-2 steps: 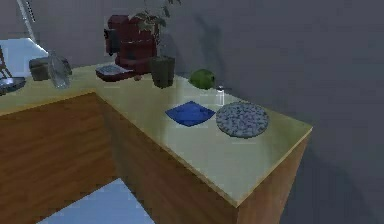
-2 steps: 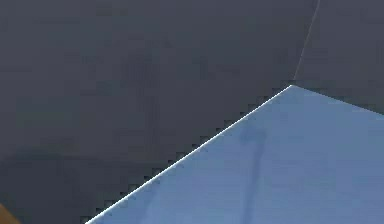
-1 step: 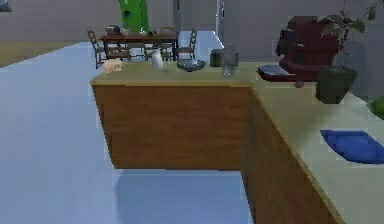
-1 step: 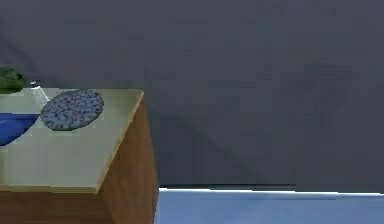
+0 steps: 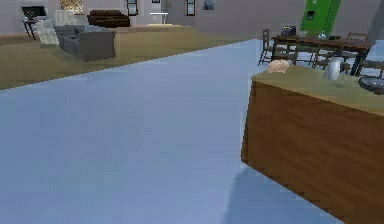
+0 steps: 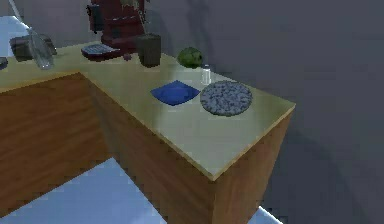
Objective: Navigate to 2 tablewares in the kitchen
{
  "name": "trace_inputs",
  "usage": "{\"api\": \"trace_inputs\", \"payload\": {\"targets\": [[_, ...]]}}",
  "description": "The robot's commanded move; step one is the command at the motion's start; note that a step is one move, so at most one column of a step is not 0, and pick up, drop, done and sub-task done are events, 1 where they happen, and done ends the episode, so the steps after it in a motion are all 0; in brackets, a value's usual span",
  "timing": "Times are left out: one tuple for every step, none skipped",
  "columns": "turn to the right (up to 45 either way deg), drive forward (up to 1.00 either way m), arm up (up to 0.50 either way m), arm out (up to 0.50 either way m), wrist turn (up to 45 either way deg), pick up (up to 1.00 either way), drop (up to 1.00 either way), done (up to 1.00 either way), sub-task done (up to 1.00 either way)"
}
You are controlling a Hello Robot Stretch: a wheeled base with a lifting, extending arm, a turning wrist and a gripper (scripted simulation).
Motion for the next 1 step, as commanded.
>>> {"api": "trace_inputs", "payload": {"targets": [[-3.0,0.0,0.0,0.0,0.0,0.0,0.0,0.0,0.0]]}}
